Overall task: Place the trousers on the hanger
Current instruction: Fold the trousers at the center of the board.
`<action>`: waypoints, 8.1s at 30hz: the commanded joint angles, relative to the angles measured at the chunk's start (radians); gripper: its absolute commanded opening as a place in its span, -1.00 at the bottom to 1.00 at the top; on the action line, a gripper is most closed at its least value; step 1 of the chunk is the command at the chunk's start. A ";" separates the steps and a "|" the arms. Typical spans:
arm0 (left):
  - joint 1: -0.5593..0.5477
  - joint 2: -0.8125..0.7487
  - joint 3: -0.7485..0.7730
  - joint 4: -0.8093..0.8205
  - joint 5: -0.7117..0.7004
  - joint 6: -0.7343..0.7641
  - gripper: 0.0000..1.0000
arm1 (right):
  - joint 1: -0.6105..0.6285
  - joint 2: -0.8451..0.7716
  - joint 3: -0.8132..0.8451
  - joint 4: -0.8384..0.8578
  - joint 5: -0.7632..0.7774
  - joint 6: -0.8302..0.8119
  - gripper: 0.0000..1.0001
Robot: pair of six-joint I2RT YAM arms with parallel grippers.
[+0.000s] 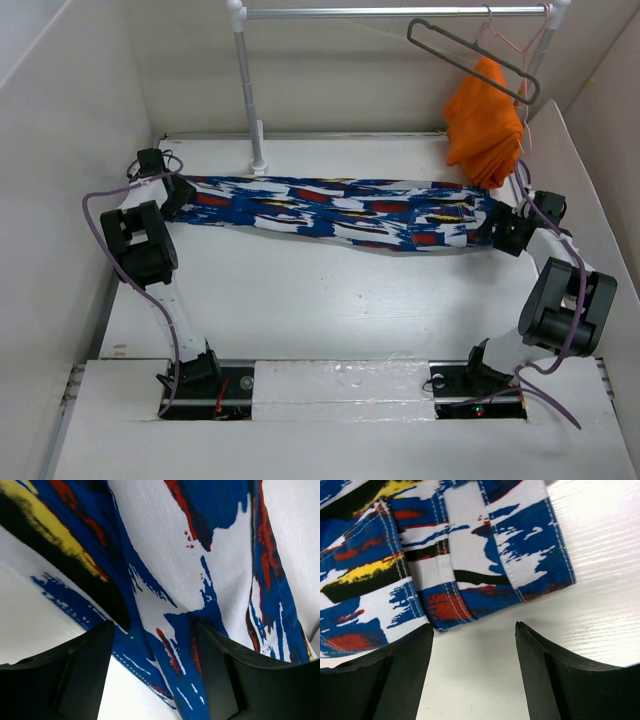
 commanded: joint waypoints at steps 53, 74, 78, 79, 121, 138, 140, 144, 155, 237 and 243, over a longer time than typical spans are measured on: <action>0.032 -0.048 -0.017 0.015 -0.206 -0.064 -0.08 | -0.068 0.168 -0.072 0.239 -0.215 -0.008 0.45; 0.062 -0.088 -0.046 0.107 -0.091 -0.108 0.43 | -0.077 0.188 -0.094 0.252 -0.236 -0.057 -0.26; 0.062 -0.045 -0.005 0.095 -0.081 -0.142 0.30 | -0.077 0.214 -0.079 0.221 -0.246 -0.091 -0.26; 0.062 -0.040 -0.002 0.092 -0.097 -0.151 0.26 | -0.077 0.211 -0.079 0.209 -0.242 -0.097 -0.26; -0.086 -0.320 -0.117 0.052 -0.204 -0.064 0.32 | -0.175 -0.107 -0.191 0.015 -0.223 -0.166 0.61; 0.001 -0.115 -0.302 0.112 0.036 -0.154 0.02 | -0.279 -0.067 -0.301 0.128 -0.254 -0.112 -1.00; 0.039 -0.120 -0.308 0.068 0.029 -0.154 0.02 | -0.327 -0.148 -0.306 0.040 -0.239 -0.155 -1.00; 0.107 -0.183 -0.390 0.055 0.053 -0.174 0.02 | -0.455 -0.294 -0.264 -0.134 -0.211 -0.255 -1.00; -0.159 -0.500 -0.464 0.071 0.007 -0.182 -0.03 | -0.488 -0.254 -0.250 -0.155 -0.226 -0.260 0.62; -0.229 -0.981 -0.573 0.083 0.095 -0.021 -0.42 | 1.283 0.331 0.772 0.038 -0.025 0.064 0.36; -0.264 -0.762 -0.700 0.215 0.159 -0.009 -0.42 | 1.161 0.084 0.263 0.022 -0.036 0.005 -1.00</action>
